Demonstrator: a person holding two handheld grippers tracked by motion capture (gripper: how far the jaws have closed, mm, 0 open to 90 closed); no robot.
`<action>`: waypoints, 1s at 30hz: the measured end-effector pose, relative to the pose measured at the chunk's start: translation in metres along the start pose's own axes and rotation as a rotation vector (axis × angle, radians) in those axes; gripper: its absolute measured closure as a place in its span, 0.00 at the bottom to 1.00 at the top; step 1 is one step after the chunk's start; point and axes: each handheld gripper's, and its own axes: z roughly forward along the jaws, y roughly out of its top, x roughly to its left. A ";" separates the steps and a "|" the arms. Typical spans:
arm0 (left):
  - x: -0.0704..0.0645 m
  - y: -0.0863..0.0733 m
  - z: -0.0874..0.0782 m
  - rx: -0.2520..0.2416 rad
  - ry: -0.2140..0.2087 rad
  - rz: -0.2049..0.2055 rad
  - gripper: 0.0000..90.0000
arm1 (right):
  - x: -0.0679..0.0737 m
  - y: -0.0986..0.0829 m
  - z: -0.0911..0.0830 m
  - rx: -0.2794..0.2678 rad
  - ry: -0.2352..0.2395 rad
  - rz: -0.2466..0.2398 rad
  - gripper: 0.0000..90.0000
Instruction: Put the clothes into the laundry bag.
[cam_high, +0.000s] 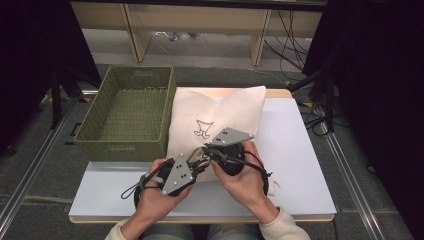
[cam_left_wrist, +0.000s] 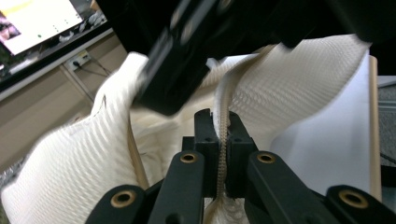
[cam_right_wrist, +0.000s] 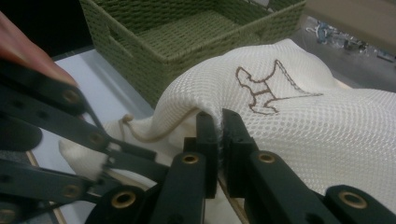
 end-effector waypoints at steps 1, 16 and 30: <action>-0.002 -0.001 0.000 0.010 -0.011 0.005 0.96 | -0.003 -0.001 0.001 0.016 0.017 0.005 0.97; -0.015 -0.039 -0.008 0.162 -0.097 -0.015 0.94 | -0.007 -0.057 0.033 0.404 0.047 0.063 0.97; -0.016 -0.046 -0.004 0.173 -0.123 -0.037 0.89 | -0.023 -0.044 0.017 0.296 0.183 0.113 0.71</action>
